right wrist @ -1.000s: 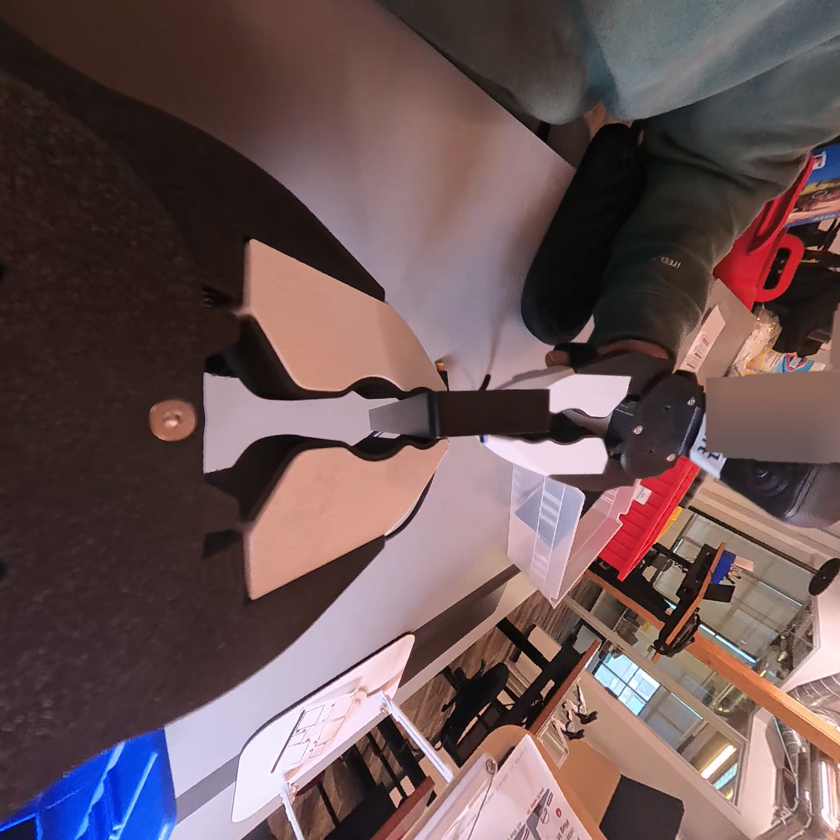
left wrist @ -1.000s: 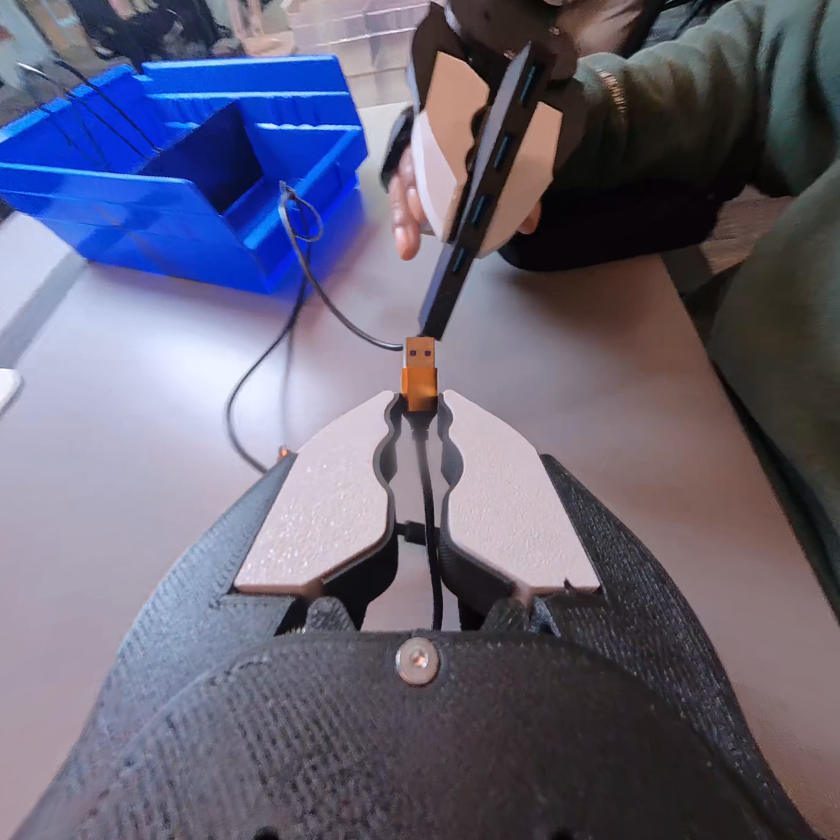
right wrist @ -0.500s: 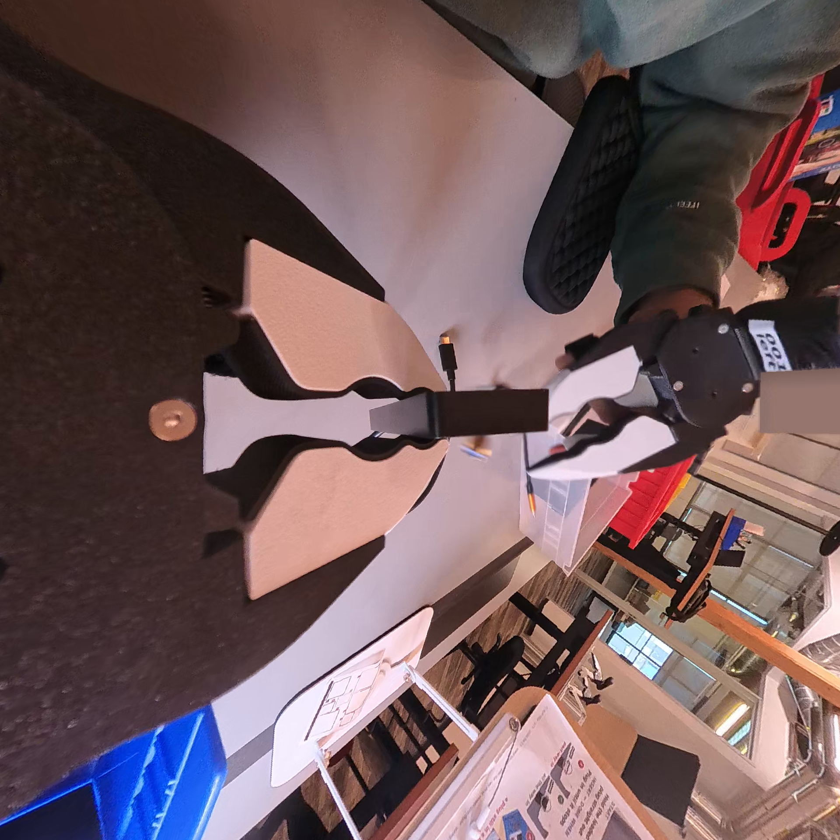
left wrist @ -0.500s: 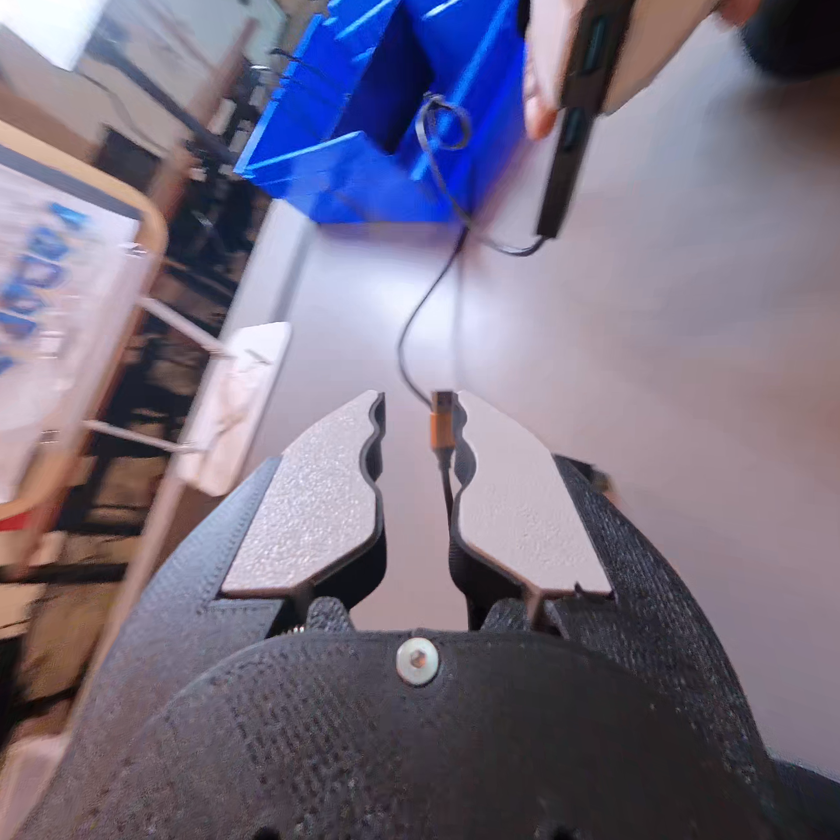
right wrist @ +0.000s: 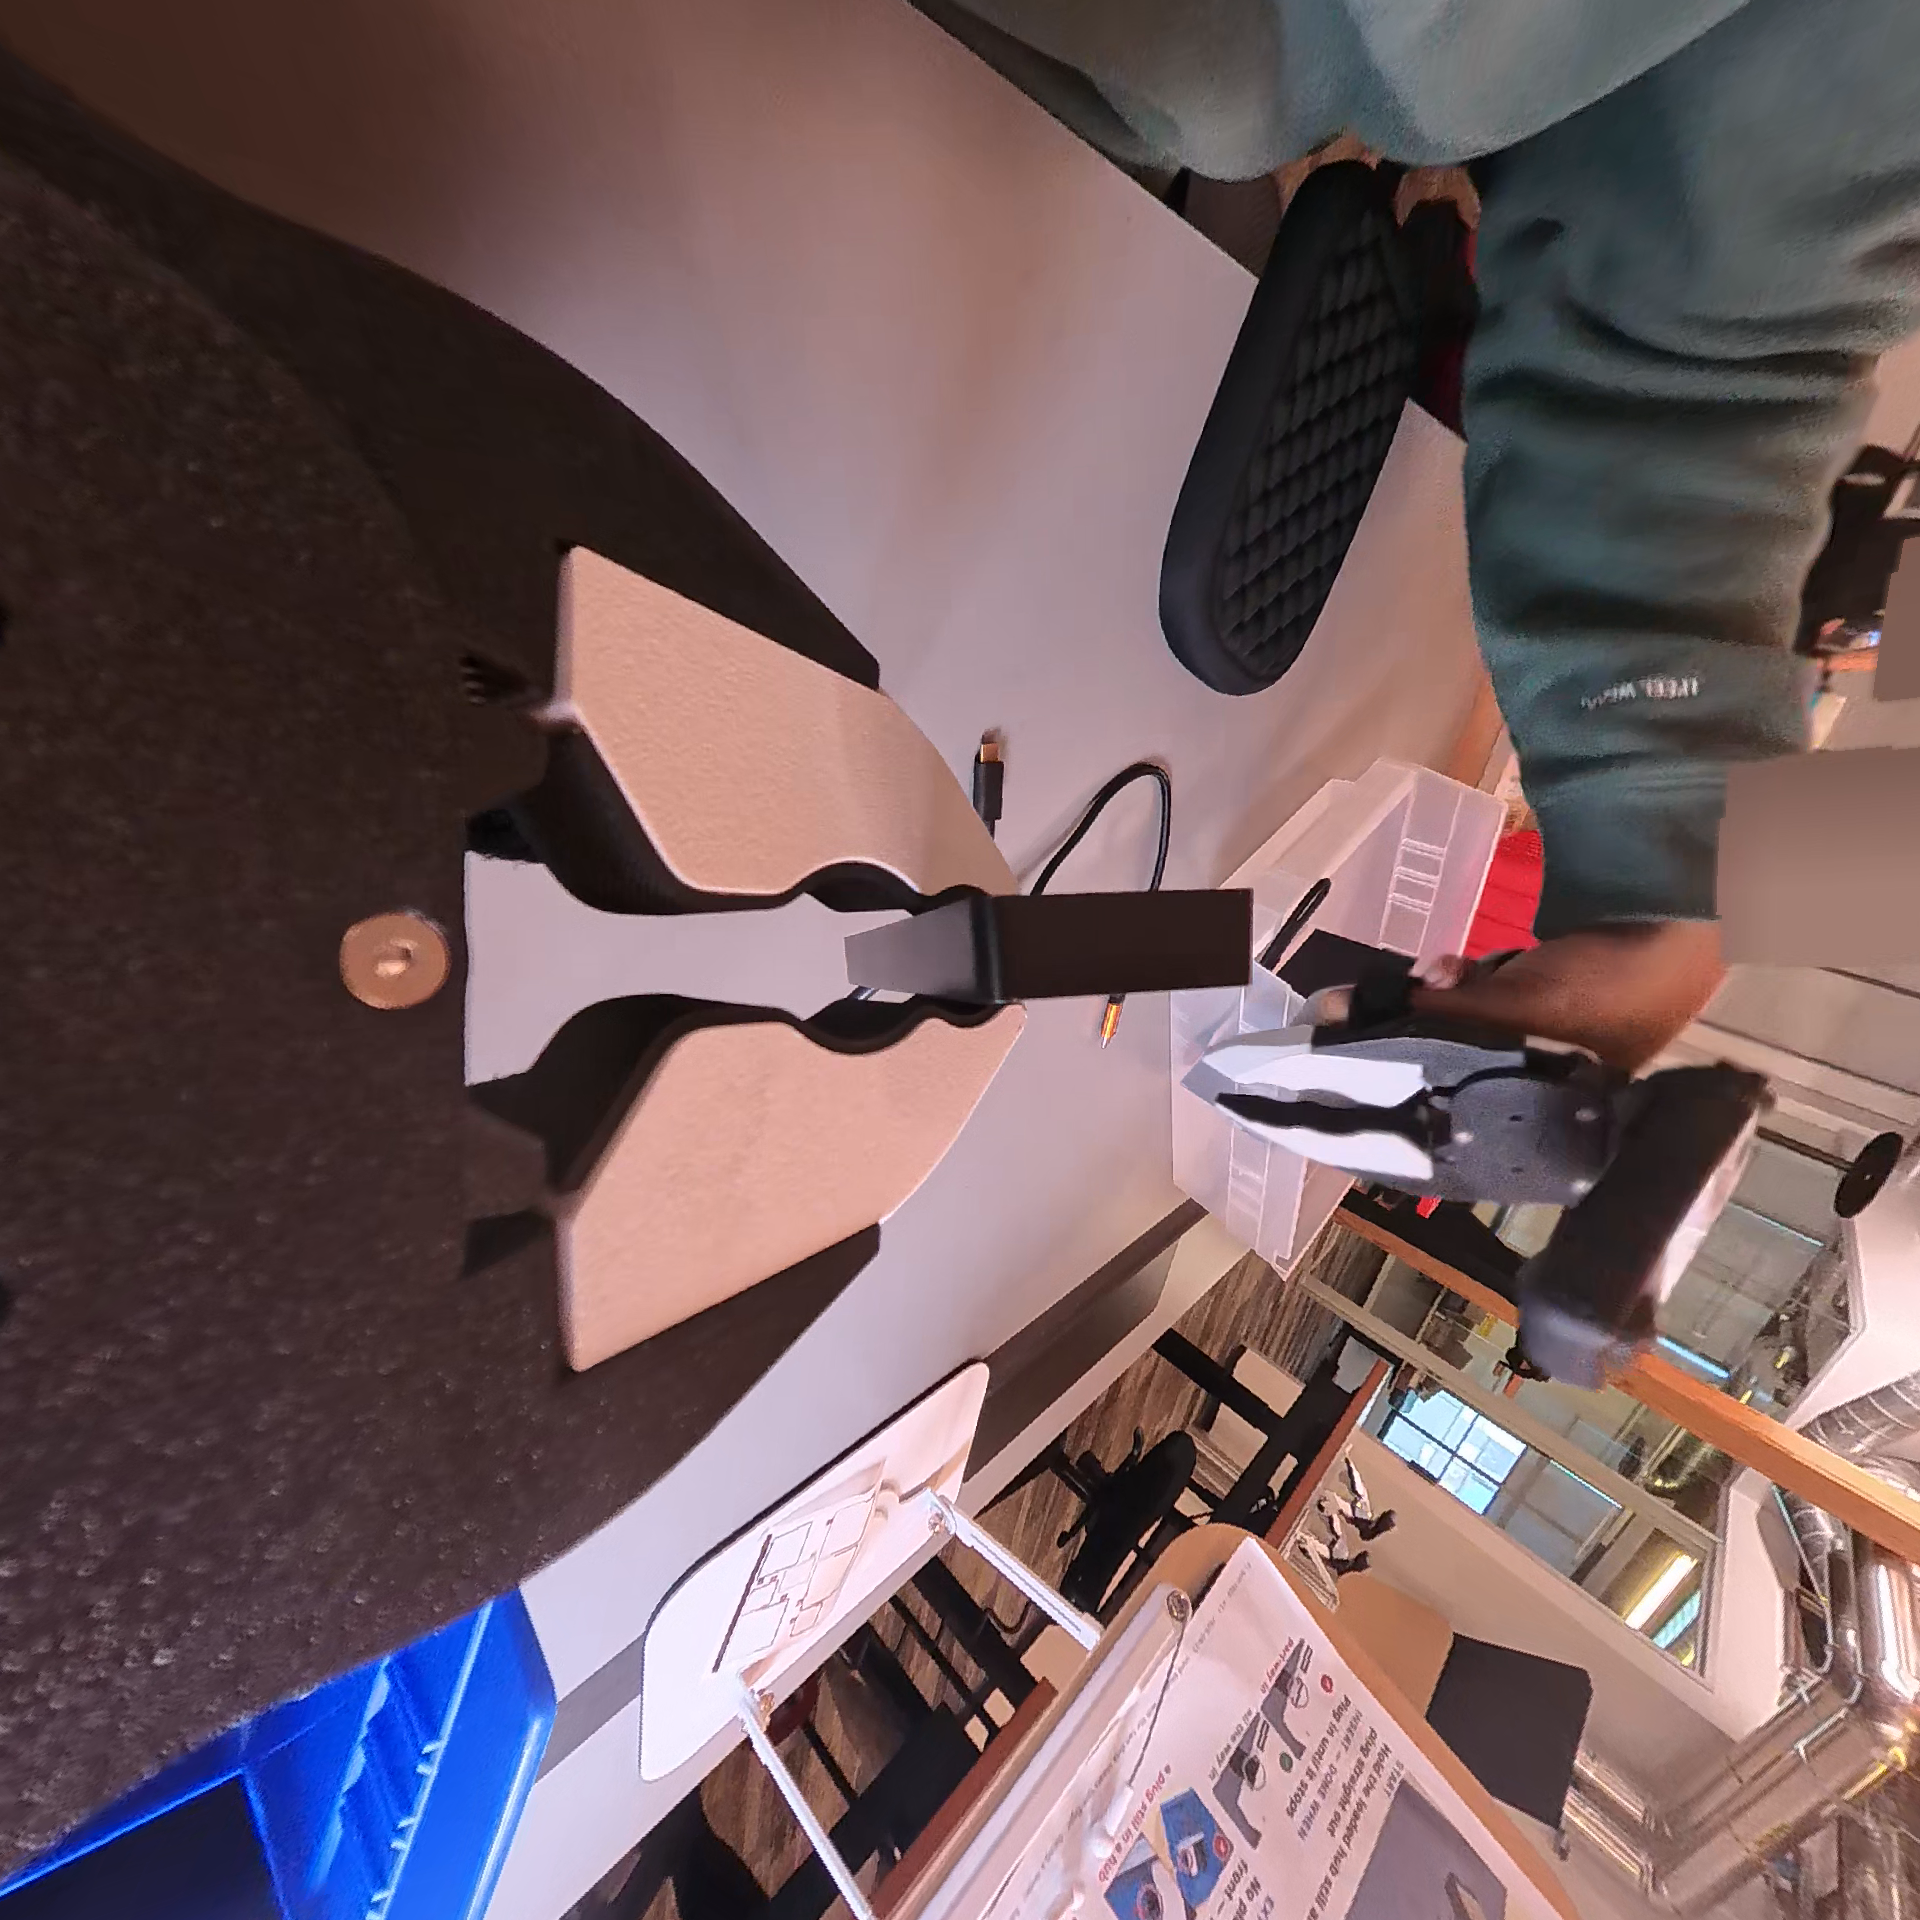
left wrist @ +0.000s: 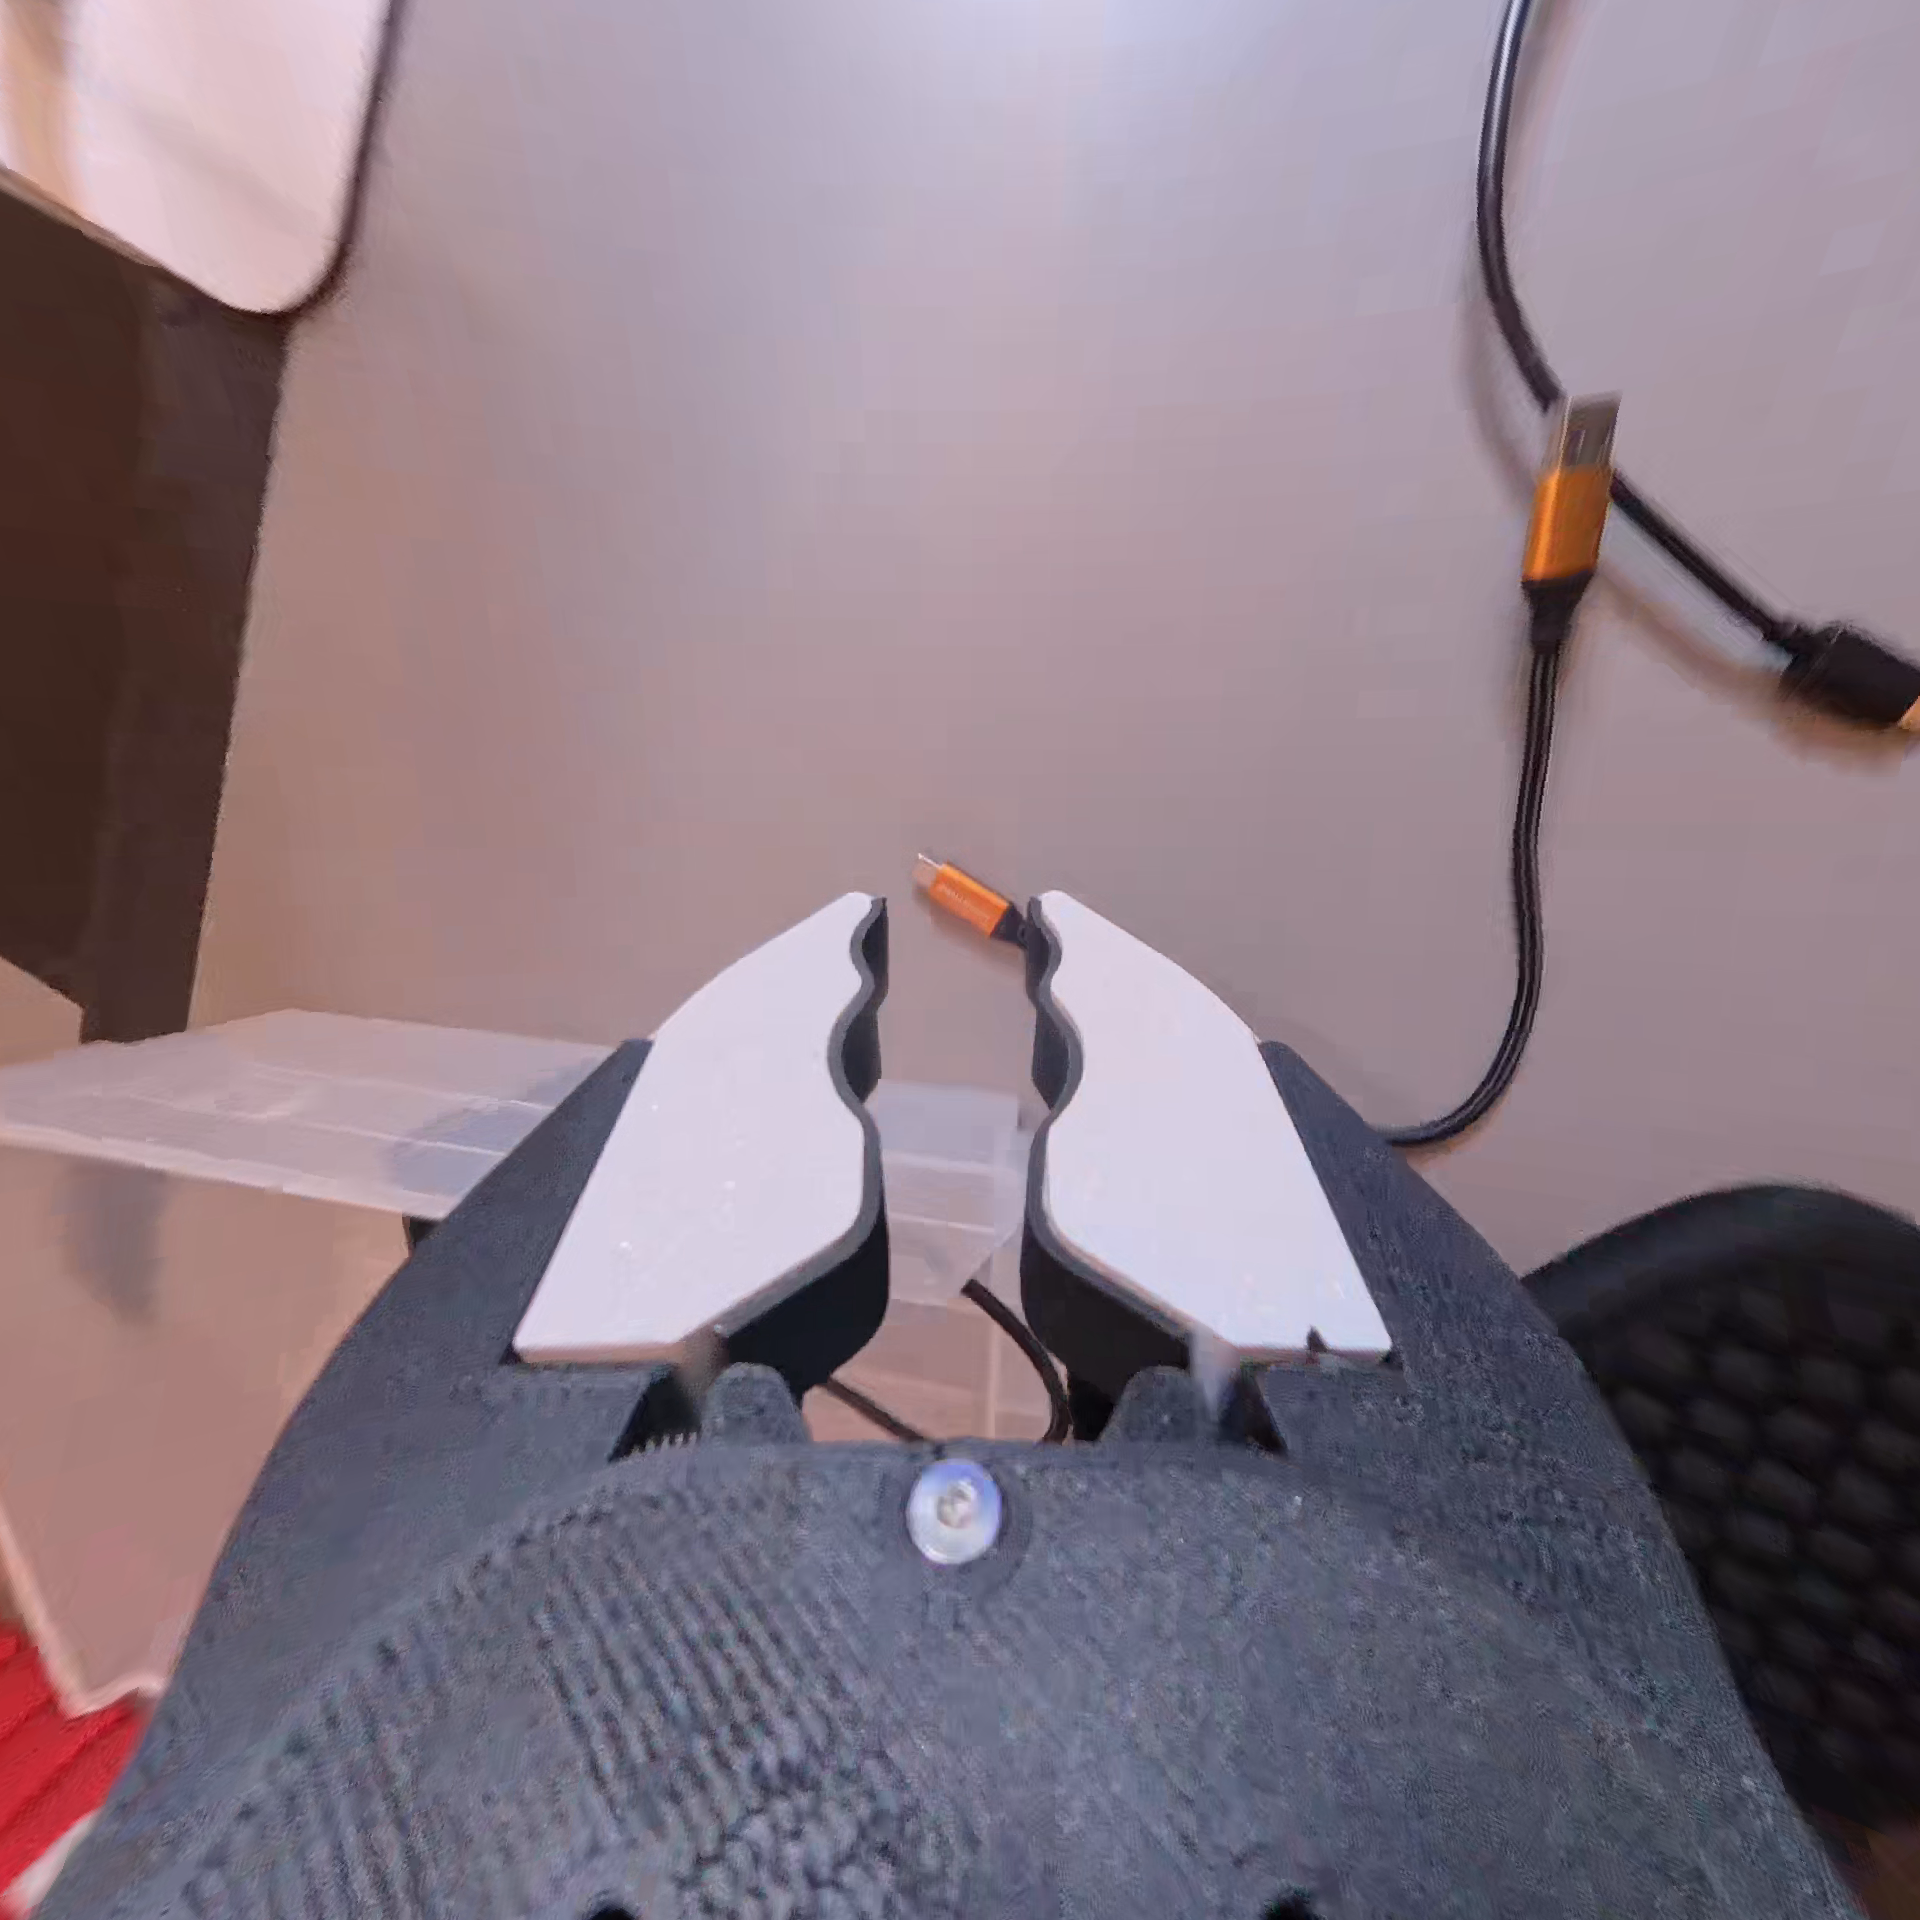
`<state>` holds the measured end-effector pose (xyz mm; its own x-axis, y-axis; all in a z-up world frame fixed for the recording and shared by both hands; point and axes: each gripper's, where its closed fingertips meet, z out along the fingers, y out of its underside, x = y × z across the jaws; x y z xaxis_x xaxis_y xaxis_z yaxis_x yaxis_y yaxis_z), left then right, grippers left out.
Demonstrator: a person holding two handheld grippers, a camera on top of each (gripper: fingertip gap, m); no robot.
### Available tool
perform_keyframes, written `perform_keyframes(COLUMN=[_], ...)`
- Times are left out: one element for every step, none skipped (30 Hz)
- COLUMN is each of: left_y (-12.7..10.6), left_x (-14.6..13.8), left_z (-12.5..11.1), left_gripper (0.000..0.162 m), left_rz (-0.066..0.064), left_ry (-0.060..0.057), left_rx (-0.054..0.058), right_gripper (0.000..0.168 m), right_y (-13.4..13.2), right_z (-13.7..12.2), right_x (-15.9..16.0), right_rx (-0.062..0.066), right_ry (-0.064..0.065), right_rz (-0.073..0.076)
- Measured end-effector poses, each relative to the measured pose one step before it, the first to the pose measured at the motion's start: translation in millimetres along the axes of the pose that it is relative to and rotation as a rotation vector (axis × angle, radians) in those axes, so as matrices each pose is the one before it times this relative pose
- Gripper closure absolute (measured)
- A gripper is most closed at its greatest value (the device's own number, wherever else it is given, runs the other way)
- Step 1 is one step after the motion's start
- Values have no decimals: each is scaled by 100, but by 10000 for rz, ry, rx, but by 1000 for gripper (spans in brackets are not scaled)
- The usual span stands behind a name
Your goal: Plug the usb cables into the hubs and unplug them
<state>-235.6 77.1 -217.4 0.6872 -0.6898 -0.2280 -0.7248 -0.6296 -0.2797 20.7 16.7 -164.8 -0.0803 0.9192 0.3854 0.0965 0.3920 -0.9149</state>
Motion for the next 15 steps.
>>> perform_keyframes(left_y=[98, 262, 398, 265, 184, 274, 371, 243, 118, 234, 35, 14, -19, 25, 7], left_x=[368, 356, 140, 135, 231, 32, -405, -385, -226, -160, -128, -138, -6, -12, -25], left_z=[587, 750, 912, 970, 980, 916, 748, 568, 397, 185, 79, 12, -7, 16, 4], left_gripper=[139, 140, 138, 136, 135, 132, 128, 126, 126, 126, 127, 130, 130, 130, 131], left_rz=[418, 246, 174, 73, 5, -51, -126, -161, -163, -155, -72, -63, 0, 51, 122], left_ry=[296, 407, 349, 404, 509, 429, 170, 175, 244, 222, 147, 61, 22, -71, -131], left_rx=[-770, -844, -864, -733, -617, -605, -605, -430, -269, -268, -105, -104, -96, -134, -116], right_gripper=[156, 156, 156, 156, 156, 156, 157, 157, 156, 157, 157, 157, 157, 157, 157], right_y=[-25, -24, -11, -25, -58, -99, -116, -99, -85, -64, -40, -22, 0, 28, 35], right_z=[1, 7, -7, -11, -31, -49, -47, -48, -53, -50, -60, -47, -36, -17, -11], right_x=[-16, -30, -35, -41, -43, -42, -14, 0, 16, 37, 43, 55, 56, 59, 36], right_rx=[5, -2, -11, -16, -2, 18, 26, 23, 18, 21, 23, 27, 26, 9, 1], right_ry=[-11, -11, -4, 5, 13, 13, 12, 14, 11, 10, 2, -5, -2, -1, -6], right_rz=[14, 7, -5, -12, -20, -12, -5, -11, -14, 0, 21, 39, 47, 42, 23])
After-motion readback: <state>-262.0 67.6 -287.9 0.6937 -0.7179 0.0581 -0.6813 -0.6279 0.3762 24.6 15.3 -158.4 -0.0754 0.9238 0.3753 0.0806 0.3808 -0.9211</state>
